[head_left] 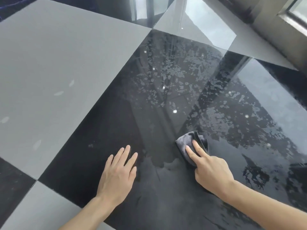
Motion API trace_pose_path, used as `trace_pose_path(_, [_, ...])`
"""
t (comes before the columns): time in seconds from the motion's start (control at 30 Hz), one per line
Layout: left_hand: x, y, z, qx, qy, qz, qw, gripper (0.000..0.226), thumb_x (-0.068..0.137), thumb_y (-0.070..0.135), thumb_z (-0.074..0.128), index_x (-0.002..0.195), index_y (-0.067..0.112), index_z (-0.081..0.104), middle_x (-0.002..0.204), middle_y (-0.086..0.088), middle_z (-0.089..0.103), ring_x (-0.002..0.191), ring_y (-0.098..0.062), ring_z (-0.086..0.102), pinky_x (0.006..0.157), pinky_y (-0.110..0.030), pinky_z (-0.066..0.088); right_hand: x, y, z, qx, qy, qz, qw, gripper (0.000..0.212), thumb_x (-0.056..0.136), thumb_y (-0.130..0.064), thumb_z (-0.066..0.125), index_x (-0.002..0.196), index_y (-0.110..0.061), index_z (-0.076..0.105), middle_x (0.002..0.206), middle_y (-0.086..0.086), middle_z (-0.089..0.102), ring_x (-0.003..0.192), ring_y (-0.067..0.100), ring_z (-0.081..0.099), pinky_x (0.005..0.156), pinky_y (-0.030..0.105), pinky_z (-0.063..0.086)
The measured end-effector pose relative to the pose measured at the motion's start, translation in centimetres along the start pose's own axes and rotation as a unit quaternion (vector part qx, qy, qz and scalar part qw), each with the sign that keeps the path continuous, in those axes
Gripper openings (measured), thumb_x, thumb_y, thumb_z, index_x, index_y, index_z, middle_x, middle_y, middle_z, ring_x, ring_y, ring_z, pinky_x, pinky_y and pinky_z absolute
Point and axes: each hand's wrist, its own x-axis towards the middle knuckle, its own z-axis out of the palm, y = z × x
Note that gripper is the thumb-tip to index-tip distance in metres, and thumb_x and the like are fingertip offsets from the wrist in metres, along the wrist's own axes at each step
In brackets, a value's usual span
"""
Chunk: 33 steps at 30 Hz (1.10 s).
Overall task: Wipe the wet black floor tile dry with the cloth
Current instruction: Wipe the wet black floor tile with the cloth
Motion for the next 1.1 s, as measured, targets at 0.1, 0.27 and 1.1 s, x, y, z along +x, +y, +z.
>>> trace_pose_path(0.1, [0.2,0.0,-0.2,0.008,-0.016,0.003,1.0,0.058,0.094,0.04,0.018,0.125,0.015,0.06,0.135,-0.01,0.053,0.124,-0.028,0.051,0.099,-0.049,0.042,4.2,-0.1,-1.0,0.005,0.027,0.015,1.0,0.074,0.081,-0.022,0.046,0.147,-0.034,0.014,0.158,-0.009,0.007,0.087,0.025,0.065,0.054,0.026,0.032])
trace_pose_path(0.27, [0.6,0.3,-0.5,0.029,-0.027,0.006,0.999,0.06,0.094,0.039,0.016,0.122,0.012,0.062,0.131,-0.014,0.056,0.119,-0.03,0.054,0.098,-0.049,0.043,7.3,0.0,-2.0,0.02,0.036,0.02,0.999,0.072,0.082,-0.02,0.046,0.148,-0.03,0.017,0.158,-0.004,0.01,0.095,0.028,0.064,0.059,0.028,0.038])
trace_pose_path(1.1, [2.2,6.3,0.1,0.051,-0.037,0.142,0.988,0.052,0.092,0.035,0.026,0.124,0.014,0.061,0.134,-0.008,0.054,0.118,-0.024,0.056,0.096,-0.045,0.046,-5.4,6.5,2.8,0.032,0.009,0.112,0.993,0.077,0.071,-0.022,0.053,0.143,-0.037,0.03,0.155,-0.01,0.022,0.062,0.02,0.066,0.045,0.024,0.038])
